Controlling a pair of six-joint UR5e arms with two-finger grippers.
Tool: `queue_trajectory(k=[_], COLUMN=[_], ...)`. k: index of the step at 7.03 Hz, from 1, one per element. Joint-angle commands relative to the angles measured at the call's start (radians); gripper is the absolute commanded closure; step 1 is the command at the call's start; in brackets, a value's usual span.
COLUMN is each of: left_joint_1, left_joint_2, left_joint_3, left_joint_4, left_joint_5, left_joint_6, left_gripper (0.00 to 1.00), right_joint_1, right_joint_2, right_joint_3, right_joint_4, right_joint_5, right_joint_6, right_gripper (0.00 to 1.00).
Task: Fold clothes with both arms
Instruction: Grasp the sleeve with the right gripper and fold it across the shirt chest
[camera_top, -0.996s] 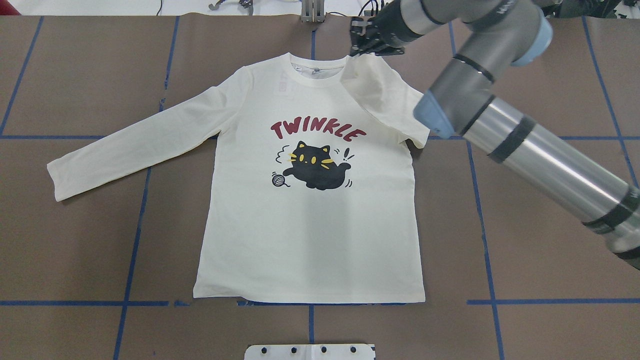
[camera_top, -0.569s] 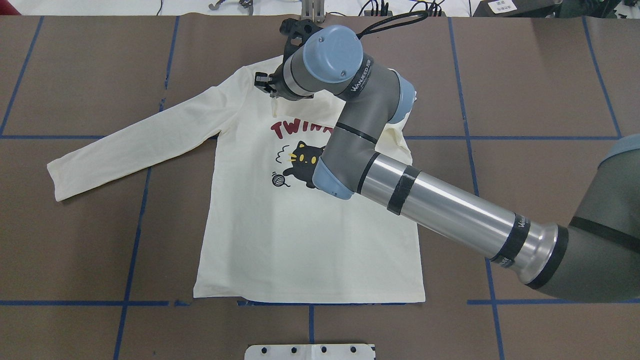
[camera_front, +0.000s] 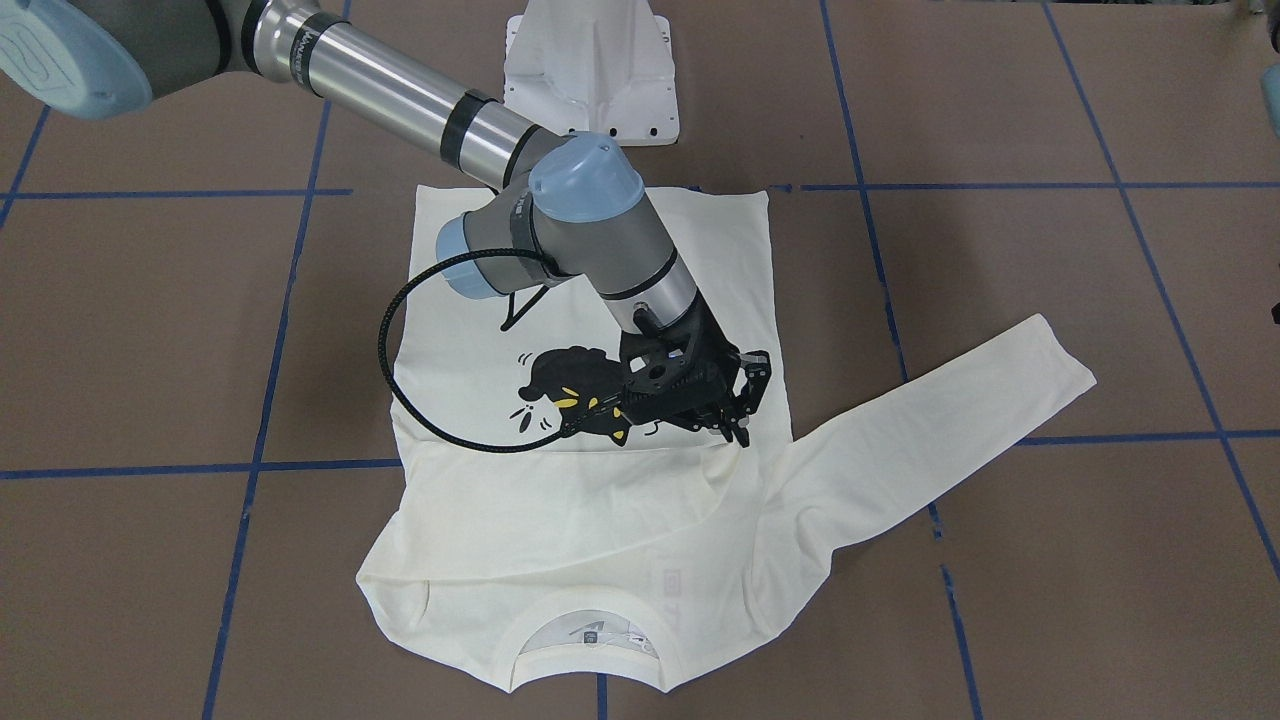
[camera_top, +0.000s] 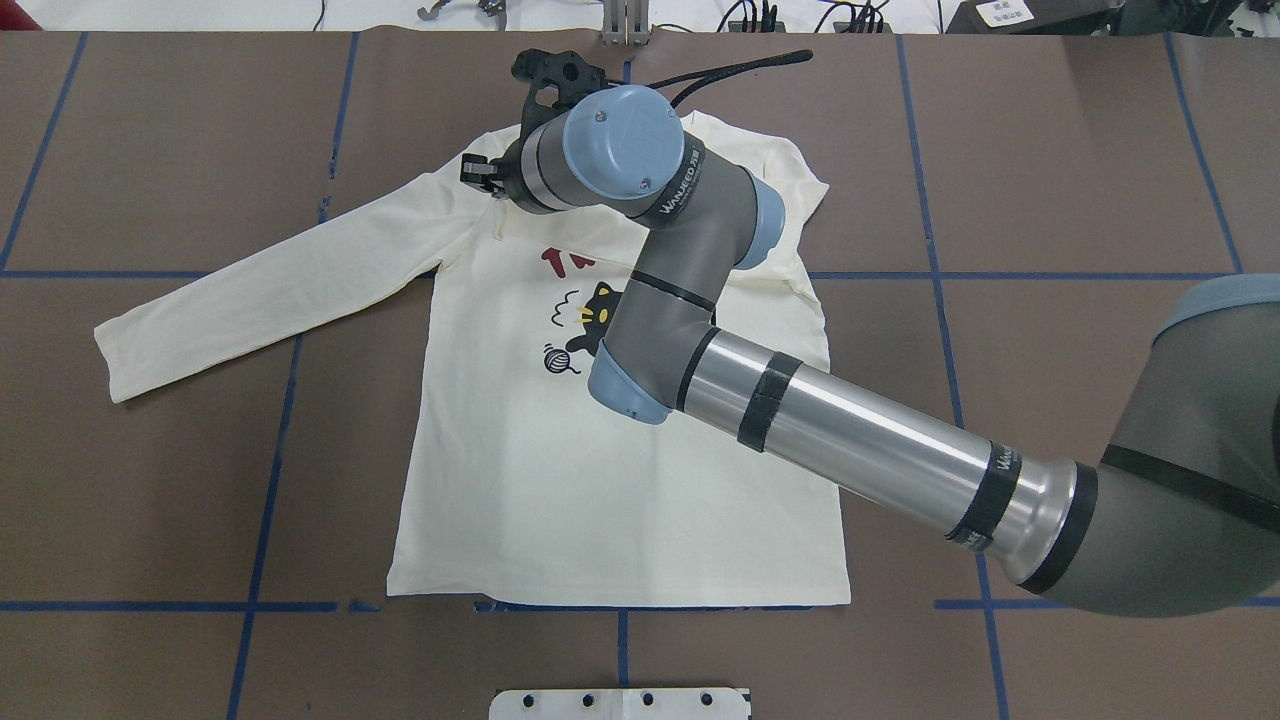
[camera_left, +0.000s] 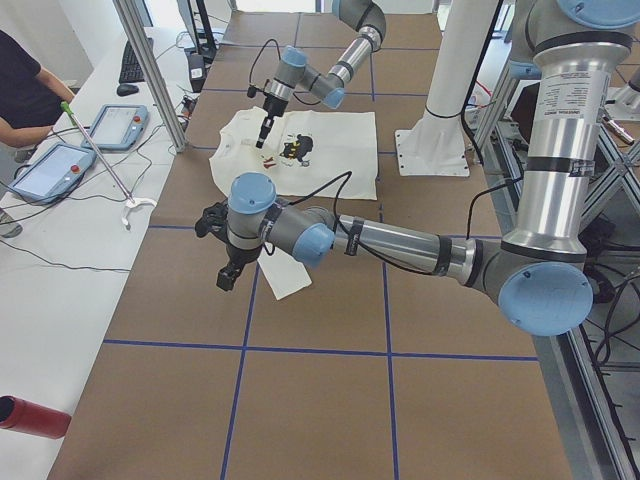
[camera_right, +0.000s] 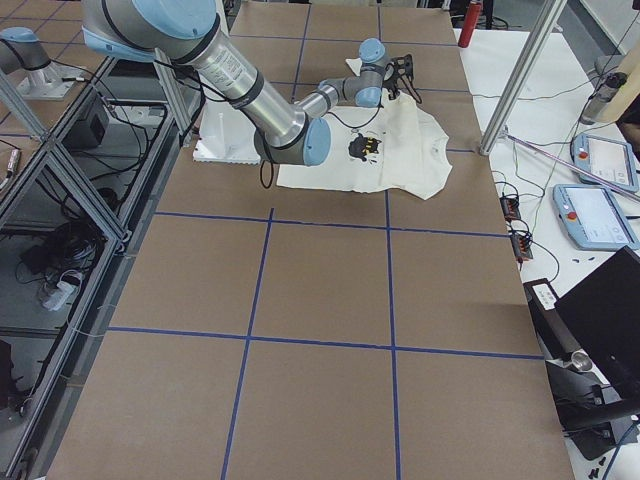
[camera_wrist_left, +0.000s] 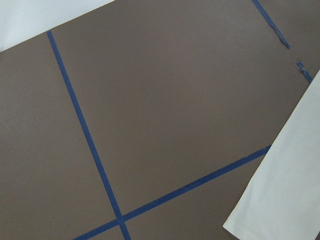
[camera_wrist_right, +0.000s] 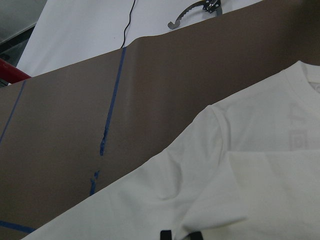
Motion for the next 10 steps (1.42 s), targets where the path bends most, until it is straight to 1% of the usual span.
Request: queue_trajectory(k=[1,2,3,4,5,6,7,8,9,10], left_joint_1=[0.001,0.001,0.001,0.005,0.055,0.124,0.207,0.273,0.336,0.417], left_joint_2=[-0.001,-0.001,-0.001,-0.003,-0.006,0.023,0.044,0.077,0.100,0.123], left_joint_3=[0.000,0.000,-0.002,-0.009,-0.020,-0.018,-0.020,-0.028,-0.029,-0.029], left_joint_4=[-0.002,-0.002,0.001,0.001,-0.043,-0.172,-0.271,-0.337,-0.394,-0.413], left_joint_5=[0.003,0.003,-0.002,-0.002,0.003,0.017,0.084,0.150,0.241,0.358], left_joint_6=[0.000,-0.005,-0.017,-0.082,-0.283,-0.461,-0.620,-0.756,-0.897,-1.001], left_gripper=[0.00,0.00,0.00,0.00,0.00,0.00,0.00,0.00,0.00,0.00], right_joint_1=[-0.058,-0.060,-0.055,-0.033,0.016,0.071,0.134,0.188,0.228,0.291], right_joint_2=[0.031,0.028,0.028,0.025,-0.013,-0.091,-0.189,-0.293,-0.387,-0.469], right_joint_3=[-0.030,-0.051,-0.051,-0.030,0.043,0.183,0.323,0.438,0.552,0.643], right_joint_4=[0.027,0.018,-0.042,-0.120,-0.234,-0.396,-0.515,-0.613,-0.727,-0.823], right_joint_5=[-0.112,-0.120,-0.119,-0.098,0.007,0.130,0.228,0.299,0.315,0.355], right_joint_6=[0.023,0.025,0.042,0.069,0.078,0.068,0.042,-0.087,-0.215,-0.356], right_gripper=[0.00,0.00,0.00,0.00,0.00,0.00,0.00,0.00,0.00,0.00])
